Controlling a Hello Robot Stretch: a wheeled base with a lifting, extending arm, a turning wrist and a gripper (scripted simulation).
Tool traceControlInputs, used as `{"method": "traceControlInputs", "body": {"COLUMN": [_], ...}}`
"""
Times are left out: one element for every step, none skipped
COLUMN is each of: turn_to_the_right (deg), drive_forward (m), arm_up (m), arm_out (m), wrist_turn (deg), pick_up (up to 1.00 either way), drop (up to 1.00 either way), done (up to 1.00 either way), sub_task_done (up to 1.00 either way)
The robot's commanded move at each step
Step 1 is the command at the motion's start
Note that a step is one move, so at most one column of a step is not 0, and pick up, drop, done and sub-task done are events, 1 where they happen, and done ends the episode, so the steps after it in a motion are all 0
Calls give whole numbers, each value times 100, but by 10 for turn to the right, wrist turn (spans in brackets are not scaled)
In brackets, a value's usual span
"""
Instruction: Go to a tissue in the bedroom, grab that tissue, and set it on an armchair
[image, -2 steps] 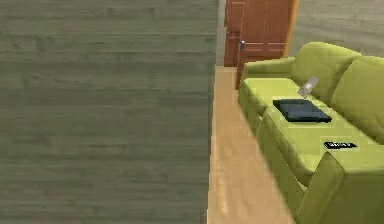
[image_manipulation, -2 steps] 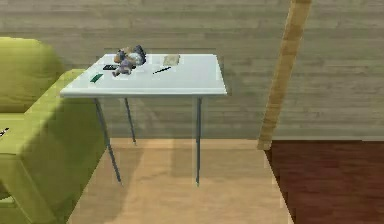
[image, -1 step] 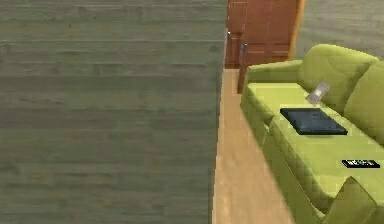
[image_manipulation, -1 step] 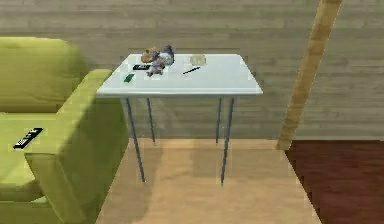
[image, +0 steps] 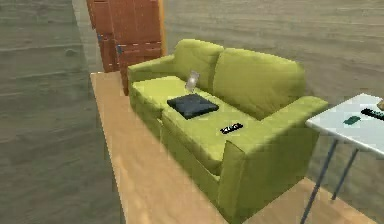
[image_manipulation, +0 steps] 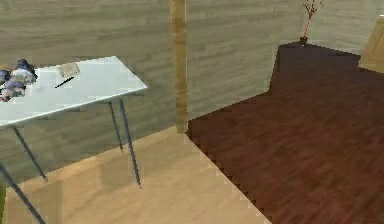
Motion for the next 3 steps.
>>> {"method": "traceControlInputs", "body": {"turn_to_the_right": [0,-180,0], "drive_forward": [50,0,80], "arm_up": [0,0,0], "arm_out": [0,0,0], "wrist_turn": [0,0,0], "pick_up": [0,0,0], "drop": [0,0,0], "done": [0,0,0], "sub_task_done": [0,0,0]}}
